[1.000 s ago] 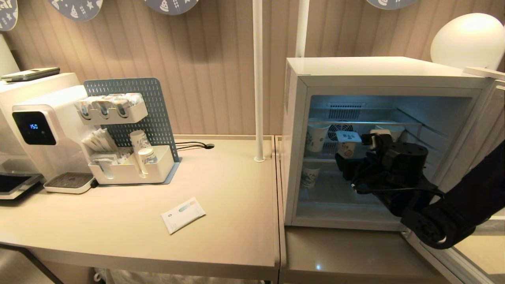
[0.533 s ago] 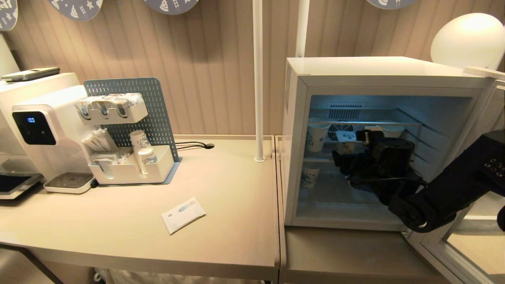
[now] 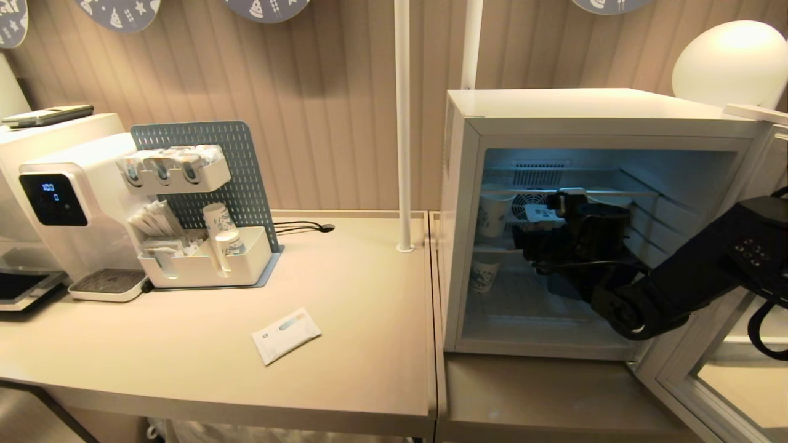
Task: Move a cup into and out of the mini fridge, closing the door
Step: Take the yoghurt out of the freezer
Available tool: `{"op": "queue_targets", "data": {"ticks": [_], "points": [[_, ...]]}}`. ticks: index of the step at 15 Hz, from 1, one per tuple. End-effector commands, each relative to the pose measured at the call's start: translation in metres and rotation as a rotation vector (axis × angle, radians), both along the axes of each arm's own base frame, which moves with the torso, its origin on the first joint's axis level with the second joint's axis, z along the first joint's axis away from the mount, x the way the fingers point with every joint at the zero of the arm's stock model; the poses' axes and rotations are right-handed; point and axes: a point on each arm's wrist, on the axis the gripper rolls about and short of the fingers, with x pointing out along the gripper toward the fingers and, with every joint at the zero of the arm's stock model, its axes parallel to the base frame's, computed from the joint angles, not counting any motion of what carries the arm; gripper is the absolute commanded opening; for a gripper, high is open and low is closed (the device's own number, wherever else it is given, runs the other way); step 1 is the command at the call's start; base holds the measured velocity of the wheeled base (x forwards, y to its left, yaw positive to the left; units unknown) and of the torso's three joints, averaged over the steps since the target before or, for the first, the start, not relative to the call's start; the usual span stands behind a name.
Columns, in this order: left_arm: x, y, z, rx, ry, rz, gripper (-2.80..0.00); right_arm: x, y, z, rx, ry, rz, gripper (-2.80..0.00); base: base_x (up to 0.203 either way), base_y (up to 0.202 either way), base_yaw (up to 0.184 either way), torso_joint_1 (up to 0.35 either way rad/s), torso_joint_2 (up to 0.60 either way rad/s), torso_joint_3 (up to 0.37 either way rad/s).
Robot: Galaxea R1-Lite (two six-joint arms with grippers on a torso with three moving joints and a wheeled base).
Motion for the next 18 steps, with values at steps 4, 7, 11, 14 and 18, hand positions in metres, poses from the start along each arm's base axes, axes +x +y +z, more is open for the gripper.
{"op": "queue_targets", "data": {"ticks": [4,7,11,14,18], "points": [[0.0,0.0,0.0,0.001,0.0,0.0,-2.8,0.018,0.003,-0.005,-0.001,0.001,-0.007,0.0,0.0,0.0,0.0,0.0,0.0,0.0],[0.0,0.0,0.0,0.001,0.0,0.0,-2.8,0.025,-0.005,-0.004,-0.001,0.001,-0.028,0.0,0.0,0.0,0.0,0.0,0.0,0.0],[0.0,0.0,0.0,0.001,0.0,0.0,-2.8,0.03,-0.013,-0.002,-0.001,0.001,-0.043,0.0,0.0,0.0,0.0,0.0,0.0,0.0],[0.0,0.0,0.0,0.001,0.0,0.0,-2.8,0.031,-0.014,-0.005,-0.002,0.006,-0.041,0.0,0.0,0.0,0.0,0.0,0.0,0.0],[0.0,0.0,0.0,0.001,0.0,0.0,-2.8,0.03,-0.014,-0.004,-0.018,0.005,-0.039,0.0,0.0,0.0,0.0,0.0,0.0,0.0]]}}
